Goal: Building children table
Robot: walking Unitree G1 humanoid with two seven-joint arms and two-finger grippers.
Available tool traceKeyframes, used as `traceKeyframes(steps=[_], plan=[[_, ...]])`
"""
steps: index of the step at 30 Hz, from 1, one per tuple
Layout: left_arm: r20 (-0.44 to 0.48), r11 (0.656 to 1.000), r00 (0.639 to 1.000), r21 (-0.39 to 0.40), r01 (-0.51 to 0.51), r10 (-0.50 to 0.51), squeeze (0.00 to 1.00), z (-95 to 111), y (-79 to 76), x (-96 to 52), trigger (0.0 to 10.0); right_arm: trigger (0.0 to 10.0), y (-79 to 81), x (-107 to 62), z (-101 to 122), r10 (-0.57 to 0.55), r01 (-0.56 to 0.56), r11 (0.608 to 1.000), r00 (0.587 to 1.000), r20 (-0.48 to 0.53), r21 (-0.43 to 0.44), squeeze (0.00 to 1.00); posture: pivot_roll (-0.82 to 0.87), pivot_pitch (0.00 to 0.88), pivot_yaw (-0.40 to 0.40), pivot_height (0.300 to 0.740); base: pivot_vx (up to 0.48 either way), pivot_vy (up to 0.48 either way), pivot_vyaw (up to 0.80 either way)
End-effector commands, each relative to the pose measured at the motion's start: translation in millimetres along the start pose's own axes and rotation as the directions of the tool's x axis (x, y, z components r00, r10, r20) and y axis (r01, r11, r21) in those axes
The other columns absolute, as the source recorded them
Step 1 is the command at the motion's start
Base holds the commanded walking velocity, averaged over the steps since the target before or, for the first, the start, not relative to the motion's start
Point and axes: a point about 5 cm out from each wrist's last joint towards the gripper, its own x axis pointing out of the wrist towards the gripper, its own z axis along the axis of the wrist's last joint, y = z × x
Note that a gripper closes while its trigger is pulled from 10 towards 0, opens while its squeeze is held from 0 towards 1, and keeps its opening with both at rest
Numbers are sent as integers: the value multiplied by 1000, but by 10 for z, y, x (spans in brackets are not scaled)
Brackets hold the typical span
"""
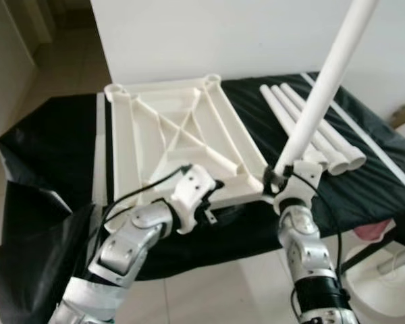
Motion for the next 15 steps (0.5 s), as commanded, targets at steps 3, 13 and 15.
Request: traceKeyframes(steps=[3, 13, 15], plan=[[-19, 979, 979, -22, 201, -202, 0, -31, -108, -98, 10000, 10000, -20, -83, -13, 57, -57, 998, 998, 13, 37, 0, 0, 33, -47, 740, 0, 0, 0], [-161, 979, 966, -22, 202, -203, 0, -215, 171, -370, 10000, 10000, -78, -286, -136, 119, -118, 993, 993, -24, 20, 0, -12, 41, -36, 740, 0, 0, 0], [-198, 981, 961, -22, 193, -194, 0, -256, 275, -428, 10000, 10000, -85, -302, -136, 123, -123, 992, 992, -25, 19, 0, -21, 42, -28, 740, 0, 0, 0]])
